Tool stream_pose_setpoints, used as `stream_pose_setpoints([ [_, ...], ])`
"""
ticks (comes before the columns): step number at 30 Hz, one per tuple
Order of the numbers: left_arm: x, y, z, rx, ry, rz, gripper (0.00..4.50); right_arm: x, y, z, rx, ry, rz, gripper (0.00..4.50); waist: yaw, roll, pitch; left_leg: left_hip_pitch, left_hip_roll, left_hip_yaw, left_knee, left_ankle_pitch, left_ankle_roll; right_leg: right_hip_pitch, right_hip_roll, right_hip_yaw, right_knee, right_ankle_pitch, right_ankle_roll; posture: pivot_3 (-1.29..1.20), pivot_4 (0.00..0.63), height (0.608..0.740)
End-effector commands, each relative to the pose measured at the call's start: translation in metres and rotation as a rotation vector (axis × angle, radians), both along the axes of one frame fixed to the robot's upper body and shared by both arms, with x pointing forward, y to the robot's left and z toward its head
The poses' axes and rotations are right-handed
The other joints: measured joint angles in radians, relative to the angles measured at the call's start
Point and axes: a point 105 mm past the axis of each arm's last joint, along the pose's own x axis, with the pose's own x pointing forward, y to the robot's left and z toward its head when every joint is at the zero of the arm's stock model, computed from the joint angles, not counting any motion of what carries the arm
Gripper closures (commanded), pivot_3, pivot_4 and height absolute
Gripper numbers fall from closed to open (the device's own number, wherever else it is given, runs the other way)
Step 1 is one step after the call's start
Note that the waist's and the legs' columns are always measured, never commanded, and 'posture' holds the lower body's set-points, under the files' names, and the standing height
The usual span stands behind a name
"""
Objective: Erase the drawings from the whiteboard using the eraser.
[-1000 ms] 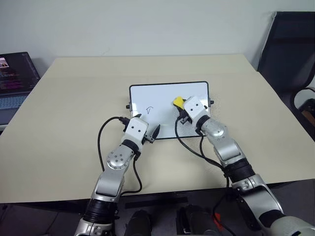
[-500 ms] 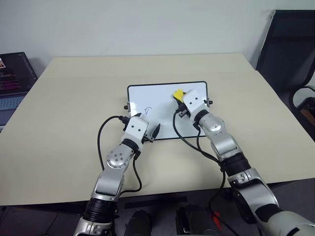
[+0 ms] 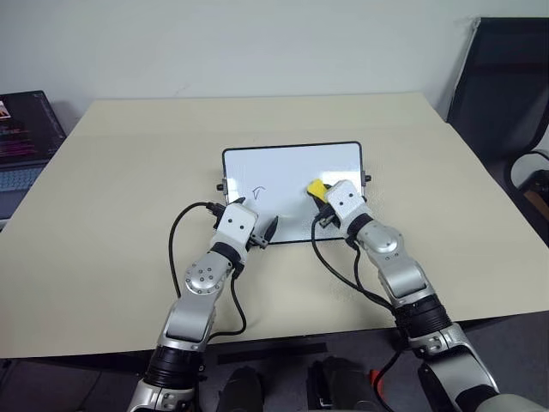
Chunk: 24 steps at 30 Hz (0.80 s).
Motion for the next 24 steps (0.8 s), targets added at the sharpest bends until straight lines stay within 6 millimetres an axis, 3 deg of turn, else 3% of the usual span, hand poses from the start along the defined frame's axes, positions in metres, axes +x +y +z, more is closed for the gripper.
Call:
stream_pose_setpoints([
  [1, -0.003, -0.001, 0.017, 0.0, -0.071, 0.002, 0.0, -0.015, -0.002, 0.027, 0.1, -0.084, 0.043, 3.38, 0.001, 0.0, 0.0, -0.001, 0.0, 0.0, 0.0, 0.0, 0.0, -0.001, 0.0, 0.0, 0.0, 0.0, 0.0, 0.0, 0.15, 0.74],
  [6, -0.01, 0.008, 0.018, 0.018, -0.093, 0.066, 0.0, -0.025, -0.004, 0.025, 0.106, -0.07, 0.063, 3.38, -0.001, 0.0, 0.0, -0.011, 0.0, -0.001, 0.0, 0.0, 0.0, -0.011, 0.0, 0.0, 0.001, 0.0, 0.001, 0.0, 0.15, 0.74],
  [14, -0.016, 0.015, 0.012, 0.029, -0.078, 0.12, 0.0, -0.017, 0.001, 0.028, 0.108, -0.07, 0.051, 3.38, 0.001, 0.0, 0.0, -0.011, 0.0, -0.001, 0.001, 0.0, 0.0, -0.01, 0.0, -0.001, 0.001, 0.0, 0.0, 0.0, 0.15, 0.74],
  [24, -0.014, 0.019, 0.016, 0.039, -0.094, 0.138, 0.0, -0.009, 0.035, 0.046, 0.116, -0.126, 0.143, 3.38, 0.0, 0.0, 0.0, -0.011, 0.0, -0.001, 0.001, 0.0, 0.0, -0.011, 0.0, 0.0, 0.001, 0.0, 0.0, 0.0, 0.15, 0.74],
])
